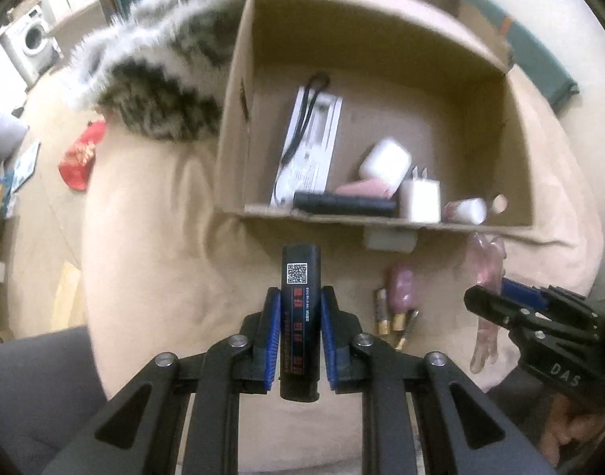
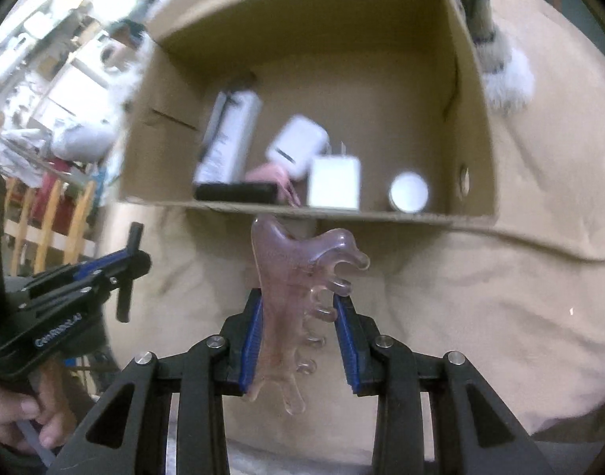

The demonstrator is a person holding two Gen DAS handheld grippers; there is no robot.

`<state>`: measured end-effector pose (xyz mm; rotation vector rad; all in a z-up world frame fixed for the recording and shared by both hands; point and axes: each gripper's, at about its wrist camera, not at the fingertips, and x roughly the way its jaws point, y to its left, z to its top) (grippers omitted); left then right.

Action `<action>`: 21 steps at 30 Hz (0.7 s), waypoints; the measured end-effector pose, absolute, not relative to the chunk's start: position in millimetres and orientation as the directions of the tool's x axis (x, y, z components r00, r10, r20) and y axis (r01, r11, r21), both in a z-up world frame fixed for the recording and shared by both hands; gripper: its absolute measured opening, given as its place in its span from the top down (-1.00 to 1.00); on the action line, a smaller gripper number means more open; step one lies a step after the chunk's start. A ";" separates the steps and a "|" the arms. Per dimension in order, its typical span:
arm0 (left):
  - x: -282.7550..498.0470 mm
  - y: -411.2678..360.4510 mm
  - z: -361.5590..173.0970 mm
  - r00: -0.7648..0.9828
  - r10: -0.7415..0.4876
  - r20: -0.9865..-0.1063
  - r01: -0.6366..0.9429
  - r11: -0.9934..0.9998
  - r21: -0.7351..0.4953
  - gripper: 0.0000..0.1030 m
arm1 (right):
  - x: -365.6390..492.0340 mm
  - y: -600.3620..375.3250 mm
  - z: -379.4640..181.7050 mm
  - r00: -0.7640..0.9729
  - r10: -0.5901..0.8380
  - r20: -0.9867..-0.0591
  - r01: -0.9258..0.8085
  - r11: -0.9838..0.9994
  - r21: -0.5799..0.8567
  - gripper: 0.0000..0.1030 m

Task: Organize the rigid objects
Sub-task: 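Carry the battery pack and pink comb with both tools into the box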

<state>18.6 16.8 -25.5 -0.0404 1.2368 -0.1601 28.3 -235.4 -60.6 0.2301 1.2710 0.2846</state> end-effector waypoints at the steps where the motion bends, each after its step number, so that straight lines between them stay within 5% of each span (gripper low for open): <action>1: 16.4 14.3 -16.5 0.329 -0.152 -0.932 0.095 0.987 -0.128 0.66 | 26.7 -236.4 -51.2 0.282 0.344 -0.896 -0.088 0.939 0.333 0.29; 9: 57.8 -42.9 21.4 0.434 -0.174 -0.884 0.116 0.984 -0.136 0.66 | 39.5 -244.1 -5.9 0.379 0.378 -0.844 -0.097 0.924 0.370 0.29; 21: 132.4 -56.0 3.2 0.444 -0.165 -0.881 0.117 0.985 -0.125 0.66 | 115.4 -251.1 1.3 0.441 0.362 -0.821 -0.092 0.928 0.360 0.29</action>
